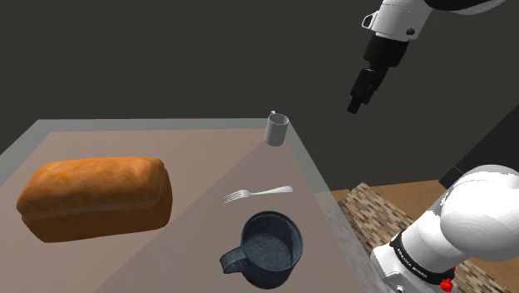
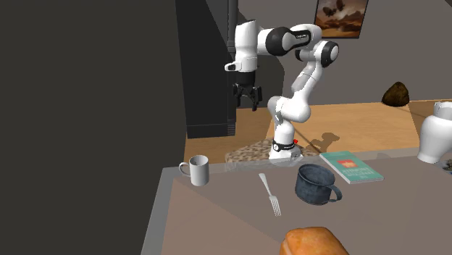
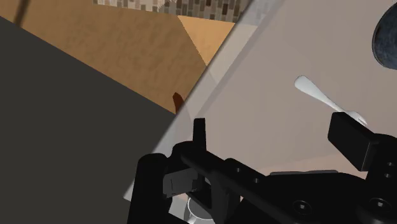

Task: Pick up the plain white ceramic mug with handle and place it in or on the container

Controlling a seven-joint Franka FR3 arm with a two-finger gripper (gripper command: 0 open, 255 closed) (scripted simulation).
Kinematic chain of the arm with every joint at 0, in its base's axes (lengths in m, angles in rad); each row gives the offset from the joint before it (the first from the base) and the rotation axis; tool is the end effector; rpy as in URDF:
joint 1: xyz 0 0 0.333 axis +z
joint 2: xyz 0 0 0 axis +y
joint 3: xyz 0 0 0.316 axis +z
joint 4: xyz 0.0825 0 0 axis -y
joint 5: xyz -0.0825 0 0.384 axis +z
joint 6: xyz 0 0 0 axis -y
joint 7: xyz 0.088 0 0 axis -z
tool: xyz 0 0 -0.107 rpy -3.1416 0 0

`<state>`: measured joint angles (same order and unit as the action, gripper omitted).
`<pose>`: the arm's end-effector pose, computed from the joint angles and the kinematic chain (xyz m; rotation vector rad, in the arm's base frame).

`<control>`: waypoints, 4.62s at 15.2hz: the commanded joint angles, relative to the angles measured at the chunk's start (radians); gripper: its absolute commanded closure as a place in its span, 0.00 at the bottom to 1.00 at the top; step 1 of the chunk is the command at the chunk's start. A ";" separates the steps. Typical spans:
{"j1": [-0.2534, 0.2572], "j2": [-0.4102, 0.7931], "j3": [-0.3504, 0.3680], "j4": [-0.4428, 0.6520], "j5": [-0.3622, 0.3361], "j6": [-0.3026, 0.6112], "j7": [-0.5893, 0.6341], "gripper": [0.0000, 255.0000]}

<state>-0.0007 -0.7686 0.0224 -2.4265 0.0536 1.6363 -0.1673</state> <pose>0.3149 0.0138 0.5574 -3.0897 -0.2764 0.0291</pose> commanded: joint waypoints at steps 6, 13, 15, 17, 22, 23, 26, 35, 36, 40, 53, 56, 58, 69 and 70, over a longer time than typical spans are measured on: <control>0.015 0.154 0.005 -0.005 -0.009 0.176 -0.044 0.00; 0.033 0.401 0.017 0.050 -0.024 0.393 -0.097 0.00; 0.037 0.476 0.022 0.078 -0.030 0.446 -0.110 0.00; 0.042 0.551 0.026 0.111 -0.036 0.495 -0.122 0.00; 0.052 0.740 0.038 0.217 -0.059 0.595 -0.146 0.00; 0.054 0.777 0.040 0.242 -0.064 0.611 -0.150 0.00; 0.054 0.794 0.040 0.232 -0.066 0.638 -0.149 0.00; 0.054 0.840 0.040 0.207 -0.071 0.709 -0.146 0.00; 0.054 0.840 0.040 0.207 -0.071 0.709 -0.146 0.00; 0.054 0.840 0.040 0.207 -0.071 0.709 -0.146 1.00; 0.054 0.809 0.040 0.228 -0.068 0.657 -0.149 1.00; 0.054 0.789 0.040 0.246 -0.065 0.618 -0.150 1.00; 0.054 0.776 0.040 0.260 -0.064 0.592 -0.151 1.00; 0.053 0.720 0.040 0.348 -0.059 0.447 -0.156 1.00; 0.053 0.716 0.040 0.358 -0.059 0.434 -0.156 1.00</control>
<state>0.0530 -0.0483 0.0621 -2.0783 -0.0056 2.0846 -0.3227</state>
